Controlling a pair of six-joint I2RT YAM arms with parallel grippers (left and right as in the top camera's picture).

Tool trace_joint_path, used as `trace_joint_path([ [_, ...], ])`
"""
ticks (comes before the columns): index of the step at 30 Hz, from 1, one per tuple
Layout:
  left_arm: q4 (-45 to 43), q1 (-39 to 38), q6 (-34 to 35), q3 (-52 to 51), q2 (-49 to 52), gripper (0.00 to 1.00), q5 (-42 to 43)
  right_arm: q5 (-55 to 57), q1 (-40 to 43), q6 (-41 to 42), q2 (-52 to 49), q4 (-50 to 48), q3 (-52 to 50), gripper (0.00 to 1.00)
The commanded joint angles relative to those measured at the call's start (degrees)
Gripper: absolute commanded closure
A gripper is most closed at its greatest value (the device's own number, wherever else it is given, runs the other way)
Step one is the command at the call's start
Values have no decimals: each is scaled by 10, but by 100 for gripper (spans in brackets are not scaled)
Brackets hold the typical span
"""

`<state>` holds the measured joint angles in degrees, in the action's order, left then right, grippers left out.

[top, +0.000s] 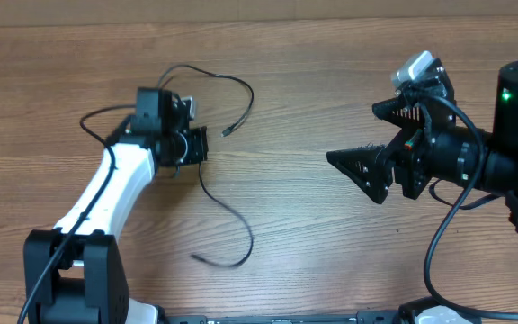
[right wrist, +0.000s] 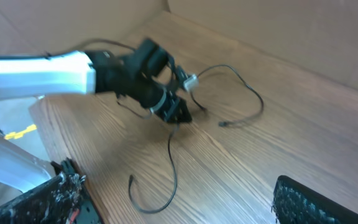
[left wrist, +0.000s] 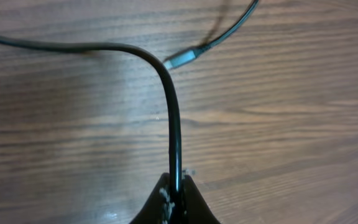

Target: Untangle cables

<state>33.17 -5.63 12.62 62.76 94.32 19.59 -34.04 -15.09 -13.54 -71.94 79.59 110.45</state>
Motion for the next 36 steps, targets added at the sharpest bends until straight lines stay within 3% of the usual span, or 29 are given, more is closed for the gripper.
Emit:
trace_joint_path([
  [1,59,-2,-29,108,3,96,11,25,-3,-4,3,1,1,0],
  [10,279,-1,-86,398,3,96,-7,1,-3,-35,-14,6,1,0],
  [14,330,-4,-86,469,3,96,-7,-133,-3,-235,-41,66,-5,0],
  [17,374,-17,-89,518,3,96,-4,-191,-3,-338,-58,63,-31,0],
  [22,484,-63,-184,607,3,96,23,-235,-3,-499,-89,45,-63,0],
  [30,615,-129,-359,745,0,95,59,-235,-3,-500,-148,-85,-70,0],
  [36,630,-136,-384,786,-18,90,71,-236,-3,-500,-173,-147,-70,0],
])
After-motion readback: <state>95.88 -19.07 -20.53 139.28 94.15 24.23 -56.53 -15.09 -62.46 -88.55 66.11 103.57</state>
